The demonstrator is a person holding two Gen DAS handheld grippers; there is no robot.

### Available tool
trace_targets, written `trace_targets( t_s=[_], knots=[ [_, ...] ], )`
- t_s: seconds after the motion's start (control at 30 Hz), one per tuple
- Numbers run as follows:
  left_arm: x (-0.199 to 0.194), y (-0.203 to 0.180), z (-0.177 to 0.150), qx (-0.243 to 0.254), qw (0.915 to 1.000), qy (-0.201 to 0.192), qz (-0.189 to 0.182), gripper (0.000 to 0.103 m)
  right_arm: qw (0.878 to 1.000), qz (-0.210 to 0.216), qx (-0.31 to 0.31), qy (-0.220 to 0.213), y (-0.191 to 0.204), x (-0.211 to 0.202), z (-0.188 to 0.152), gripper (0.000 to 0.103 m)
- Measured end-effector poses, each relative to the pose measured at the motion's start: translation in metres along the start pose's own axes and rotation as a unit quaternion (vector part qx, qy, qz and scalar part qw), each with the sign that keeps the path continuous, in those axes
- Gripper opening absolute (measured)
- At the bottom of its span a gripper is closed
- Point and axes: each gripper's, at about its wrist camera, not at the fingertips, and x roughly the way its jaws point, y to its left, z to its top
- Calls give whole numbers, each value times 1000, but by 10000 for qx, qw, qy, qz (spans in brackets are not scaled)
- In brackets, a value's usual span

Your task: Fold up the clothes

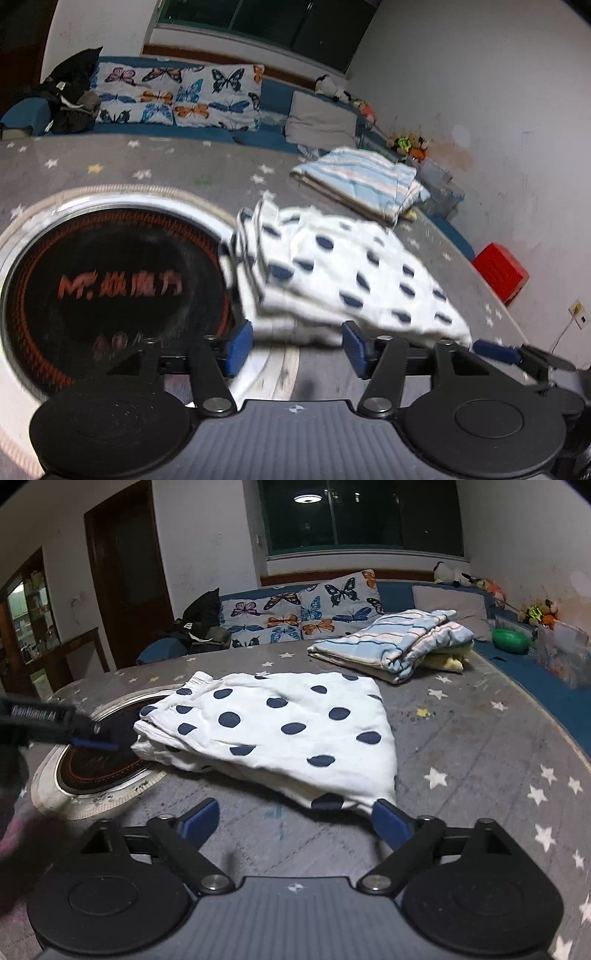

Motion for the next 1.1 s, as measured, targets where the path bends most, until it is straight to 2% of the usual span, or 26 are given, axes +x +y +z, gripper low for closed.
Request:
trace_targets(
  t_s=[0.17,0.33,0.4,0.67,1.1],
  knots=[
    [-5,0,-18,8,9999,89,51,71,9999,-147,85,-29,3,-7,-6,103],
    [-10,-1,-33,6,9997,221,99,83,9990,-296,325,2,3,-9,-12,103],
    [-12,-1,-37,7,9997,221,114,91,9984,-332,464,-11,2,-10,-14,103],
    [-22,-6,-44,161,9996,188,113,103,9963,-508,688,-8,6,-15,-22,103],
    [-33,-4,-54,103,9995,224,192,103,9958,-604,692,37,21,-21,-31,103]
  ],
)
